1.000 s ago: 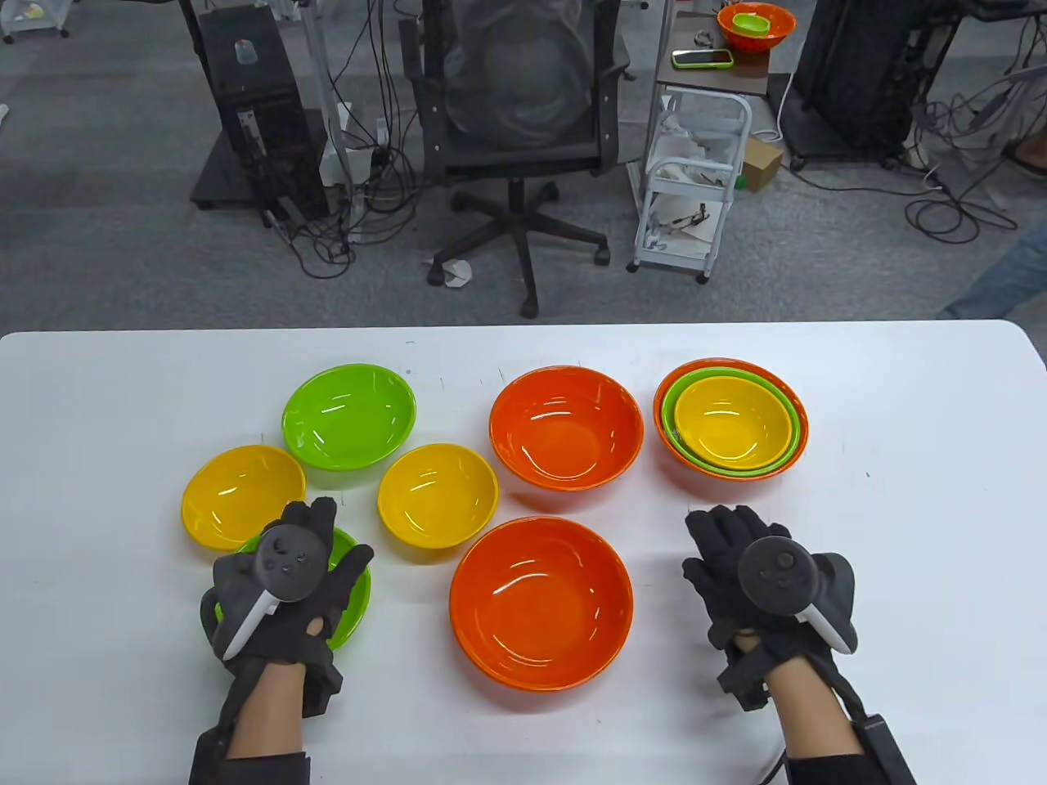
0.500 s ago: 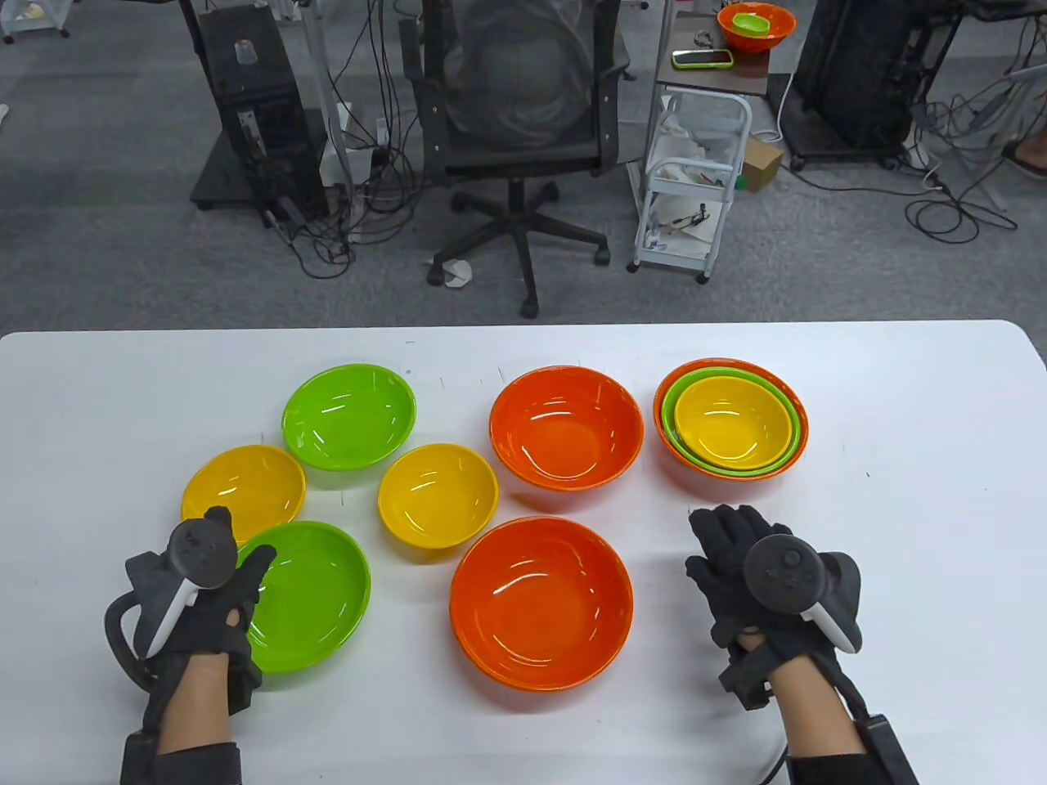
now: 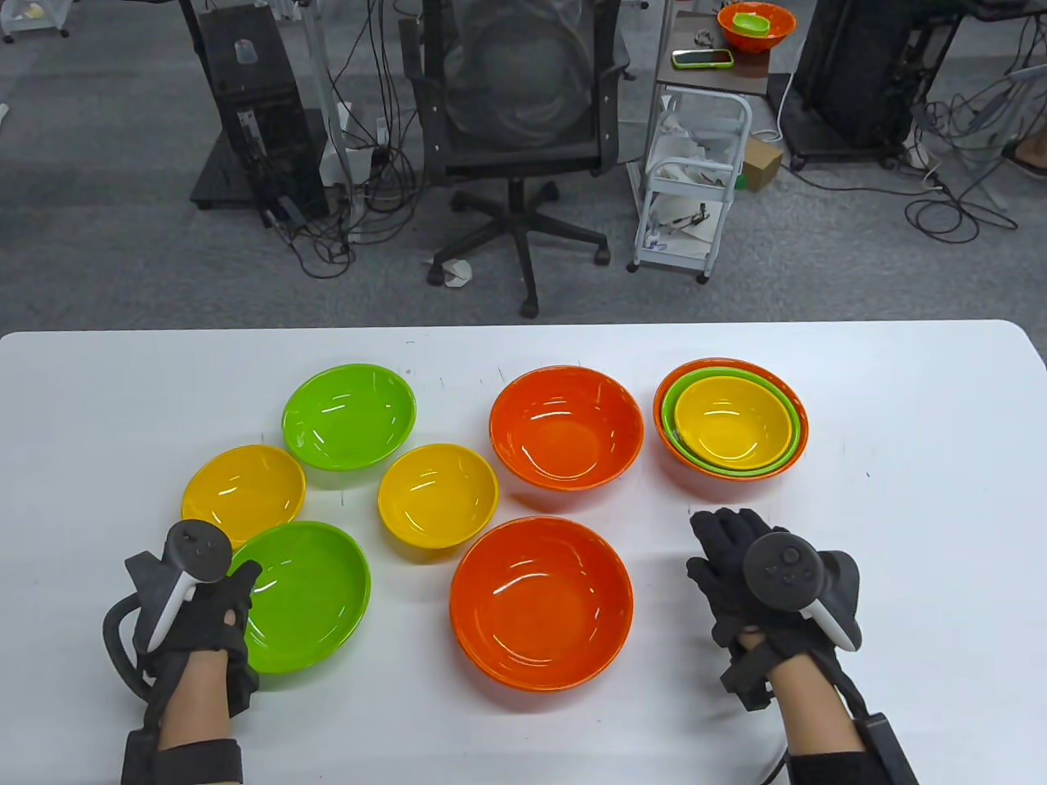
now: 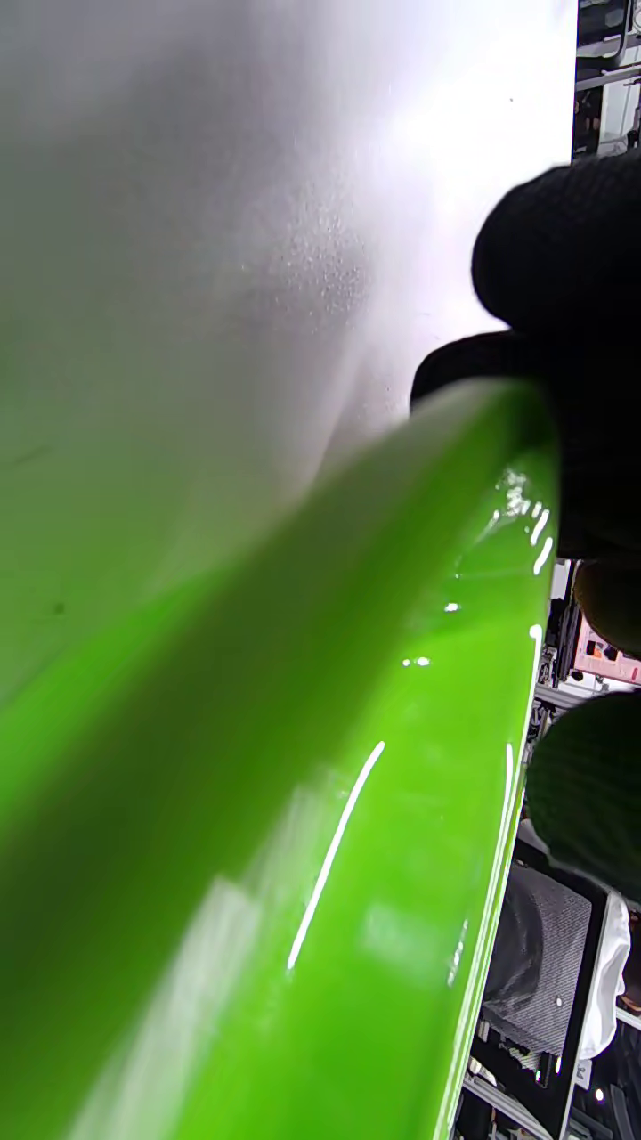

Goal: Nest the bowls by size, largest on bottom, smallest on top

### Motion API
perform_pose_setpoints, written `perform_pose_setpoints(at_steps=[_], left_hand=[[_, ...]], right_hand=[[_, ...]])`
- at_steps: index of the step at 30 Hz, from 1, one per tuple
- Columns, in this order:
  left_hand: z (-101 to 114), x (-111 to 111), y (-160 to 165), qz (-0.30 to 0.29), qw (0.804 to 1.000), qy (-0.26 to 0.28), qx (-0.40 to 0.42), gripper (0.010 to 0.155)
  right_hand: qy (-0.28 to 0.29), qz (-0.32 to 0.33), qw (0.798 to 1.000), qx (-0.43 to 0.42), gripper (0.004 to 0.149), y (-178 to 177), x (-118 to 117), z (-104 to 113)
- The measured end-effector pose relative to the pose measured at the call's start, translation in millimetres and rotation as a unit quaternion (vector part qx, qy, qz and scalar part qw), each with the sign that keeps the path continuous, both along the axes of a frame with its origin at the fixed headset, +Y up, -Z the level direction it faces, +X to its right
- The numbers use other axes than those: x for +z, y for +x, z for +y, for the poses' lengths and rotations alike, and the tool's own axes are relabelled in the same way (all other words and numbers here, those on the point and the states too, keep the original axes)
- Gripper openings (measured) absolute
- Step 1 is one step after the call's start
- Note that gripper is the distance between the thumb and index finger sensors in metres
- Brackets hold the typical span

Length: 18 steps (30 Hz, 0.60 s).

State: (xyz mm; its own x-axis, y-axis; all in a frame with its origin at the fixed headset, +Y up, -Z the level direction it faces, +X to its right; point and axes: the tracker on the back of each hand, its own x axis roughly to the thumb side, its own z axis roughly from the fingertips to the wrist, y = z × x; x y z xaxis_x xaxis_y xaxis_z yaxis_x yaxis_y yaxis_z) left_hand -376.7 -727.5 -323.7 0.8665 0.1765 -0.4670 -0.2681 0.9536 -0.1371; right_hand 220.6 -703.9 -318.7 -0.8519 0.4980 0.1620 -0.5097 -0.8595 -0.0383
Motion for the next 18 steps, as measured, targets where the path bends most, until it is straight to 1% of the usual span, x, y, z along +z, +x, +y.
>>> perform_pose_setpoints(at_steps=[11,18], left_hand=[[-4.9,0.5,-3.0,0.01,1.0,-0.023,0.009,0.061],[-7.2,0.0,-3.2,0.0,0.999,-0.032,0.04,0.058]], right_hand=[[-0.01,0.0,1.0,-0.002,0.06,1.7,0.0,-0.5],[-0.016,-0.001,1.0,-0.005,0.06,3.3,-0.4,-0.5]])
